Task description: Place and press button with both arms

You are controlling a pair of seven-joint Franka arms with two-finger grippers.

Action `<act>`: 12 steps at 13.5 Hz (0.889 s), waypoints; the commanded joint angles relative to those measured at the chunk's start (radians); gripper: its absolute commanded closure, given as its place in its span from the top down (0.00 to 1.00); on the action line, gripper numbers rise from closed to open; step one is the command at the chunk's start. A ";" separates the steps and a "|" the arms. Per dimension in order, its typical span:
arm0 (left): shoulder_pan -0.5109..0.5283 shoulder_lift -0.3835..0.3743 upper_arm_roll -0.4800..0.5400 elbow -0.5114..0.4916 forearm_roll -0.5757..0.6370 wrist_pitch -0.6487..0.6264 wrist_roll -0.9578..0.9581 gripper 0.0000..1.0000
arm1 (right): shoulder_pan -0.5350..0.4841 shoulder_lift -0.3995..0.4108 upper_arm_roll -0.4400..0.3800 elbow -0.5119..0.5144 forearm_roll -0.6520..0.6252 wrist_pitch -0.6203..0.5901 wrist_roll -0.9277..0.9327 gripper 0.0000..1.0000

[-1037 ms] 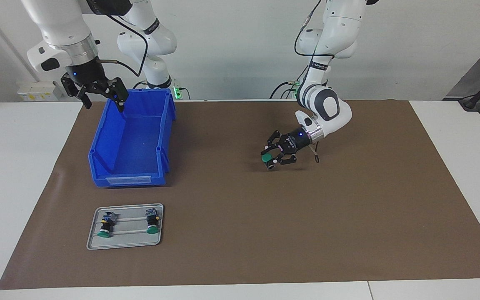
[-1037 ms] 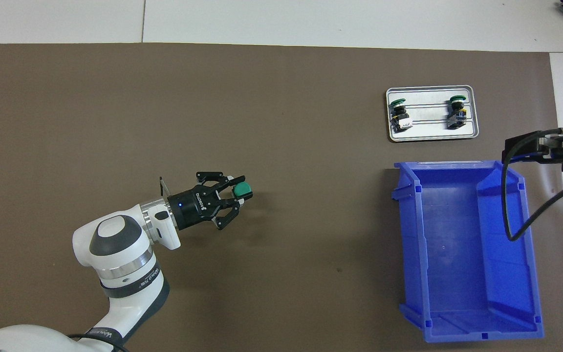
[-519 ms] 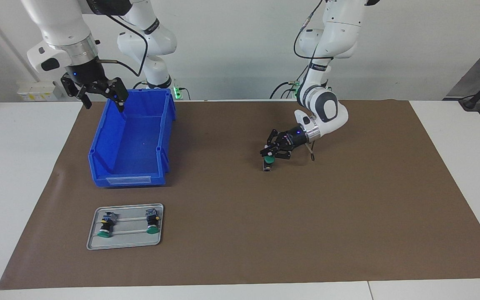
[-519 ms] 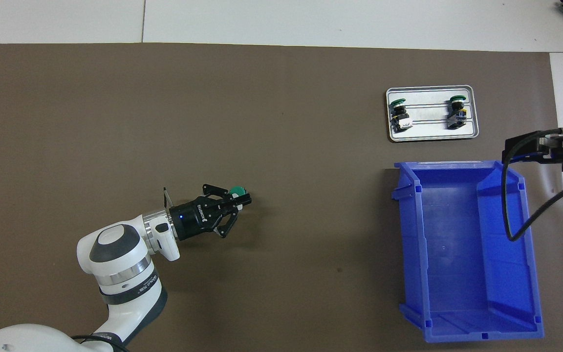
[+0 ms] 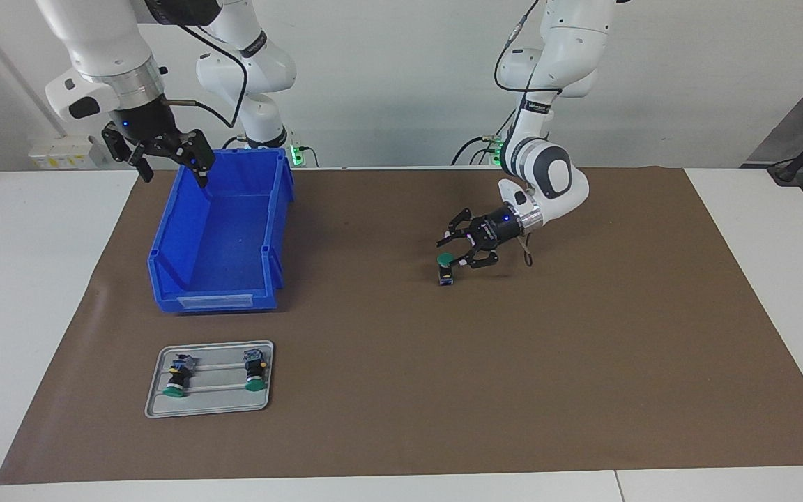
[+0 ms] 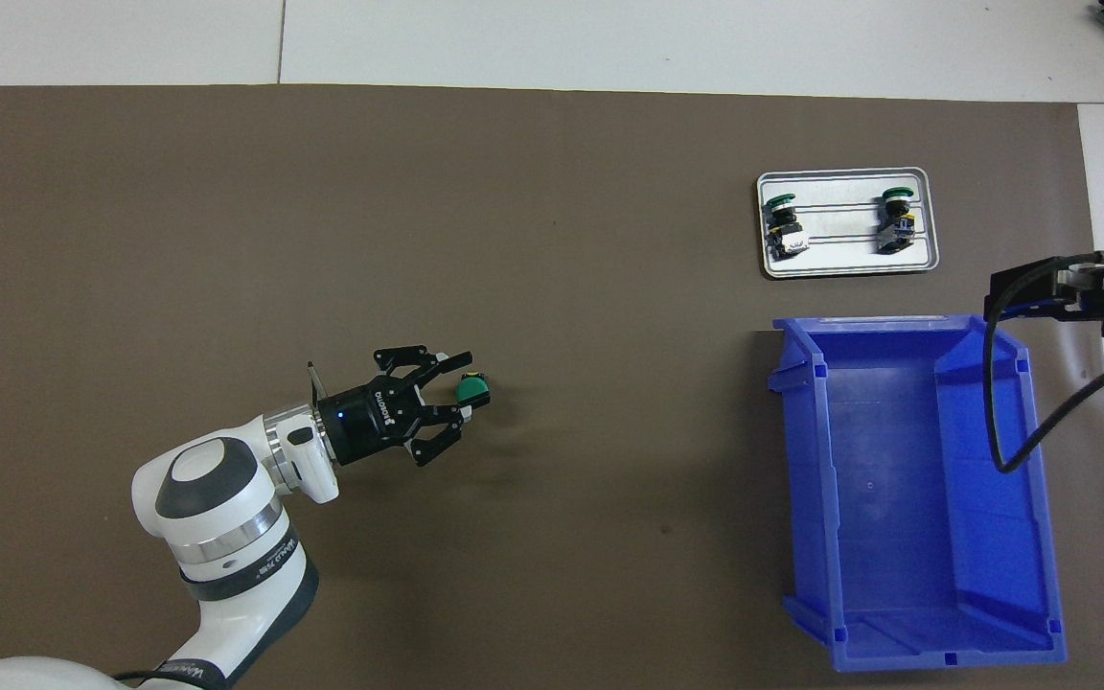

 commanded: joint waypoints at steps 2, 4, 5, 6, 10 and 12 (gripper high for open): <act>-0.052 -0.059 0.006 -0.022 -0.003 0.078 -0.064 0.56 | -0.006 -0.002 0.001 0.010 0.023 -0.018 -0.018 1.00; -0.043 -0.086 0.006 -0.017 0.034 0.090 -0.132 0.56 | -0.006 -0.002 0.001 0.010 0.023 -0.018 -0.016 1.00; -0.038 -0.095 0.009 -0.011 0.095 0.106 -0.192 0.56 | -0.006 -0.002 0.001 0.010 0.023 -0.018 -0.018 1.00; -0.017 -0.102 0.009 0.003 0.183 0.107 -0.264 0.55 | -0.006 -0.002 0.001 0.010 0.023 -0.018 -0.016 1.00; 0.041 -0.112 0.010 0.029 0.393 0.104 -0.453 0.54 | -0.006 -0.002 0.001 0.010 0.023 -0.018 -0.016 1.00; 0.063 -0.125 0.012 0.050 0.492 0.106 -0.560 0.53 | -0.006 -0.002 0.001 0.010 0.023 -0.018 -0.016 1.00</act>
